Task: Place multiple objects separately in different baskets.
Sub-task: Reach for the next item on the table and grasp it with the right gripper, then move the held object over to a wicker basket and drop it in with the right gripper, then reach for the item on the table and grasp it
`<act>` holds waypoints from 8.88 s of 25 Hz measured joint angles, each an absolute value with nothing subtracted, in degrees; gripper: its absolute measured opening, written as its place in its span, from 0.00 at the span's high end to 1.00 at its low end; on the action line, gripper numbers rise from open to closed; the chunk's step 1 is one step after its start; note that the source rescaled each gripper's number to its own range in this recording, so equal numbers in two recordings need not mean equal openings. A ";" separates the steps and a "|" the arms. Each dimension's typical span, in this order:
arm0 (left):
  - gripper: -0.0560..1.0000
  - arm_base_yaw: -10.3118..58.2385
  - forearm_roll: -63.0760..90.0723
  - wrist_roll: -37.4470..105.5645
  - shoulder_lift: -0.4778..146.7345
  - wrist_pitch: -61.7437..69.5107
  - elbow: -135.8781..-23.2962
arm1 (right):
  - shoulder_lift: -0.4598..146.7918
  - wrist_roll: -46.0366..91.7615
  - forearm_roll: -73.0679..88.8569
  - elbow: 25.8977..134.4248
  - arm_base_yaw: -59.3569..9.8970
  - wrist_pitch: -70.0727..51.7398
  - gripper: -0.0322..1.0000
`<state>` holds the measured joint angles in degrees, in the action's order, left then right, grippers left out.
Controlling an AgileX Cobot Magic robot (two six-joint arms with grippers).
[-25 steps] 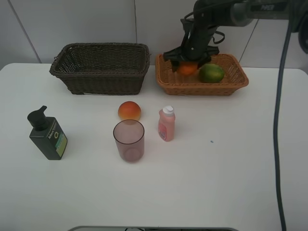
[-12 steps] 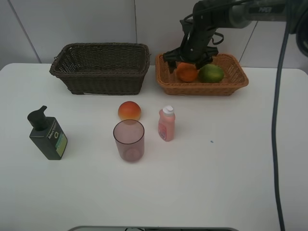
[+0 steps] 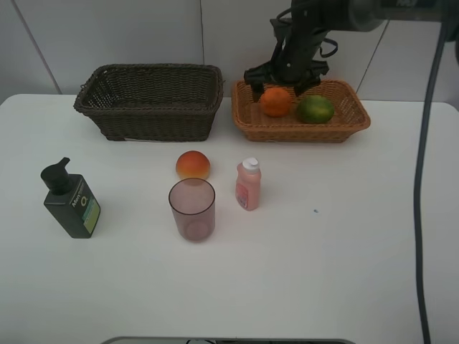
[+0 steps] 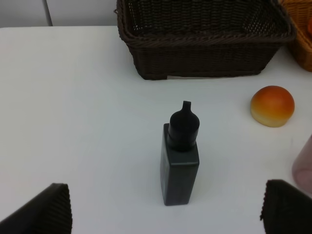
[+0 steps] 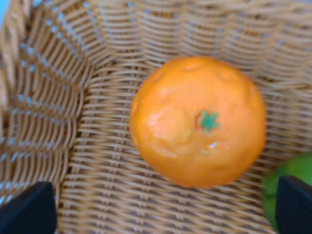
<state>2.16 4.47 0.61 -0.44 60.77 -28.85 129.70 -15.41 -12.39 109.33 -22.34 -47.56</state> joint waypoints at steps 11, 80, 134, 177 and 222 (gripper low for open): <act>0.01 2.16 4.47 0.61 -0.44 60.77 -28.85 | 121.78 1.53 -4.62 109.58 -27.20 -65.58 0.09; 0.01 2.16 4.47 0.61 -0.44 60.77 -28.85 | 115.05 -7.03 -6.88 77.75 -38.83 -48.57 0.97; 0.01 2.16 4.47 0.61 -0.44 60.77 -28.85 | 130.27 -7.03 -8.33 122.60 -38.83 -43.62 0.95; 0.01 2.16 4.47 0.61 -0.44 60.77 -28.85 | 133.62 -7.03 -7.81 122.60 -38.10 -39.13 0.11; 0.01 2.16 4.47 0.61 -0.44 60.77 -28.85 | 78.27 -5.69 -5.45 62.45 -15.40 -55.98 0.11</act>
<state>2.16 4.47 0.61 -0.44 60.77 -28.85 78.27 -5.69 -5.45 62.45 -15.40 -55.98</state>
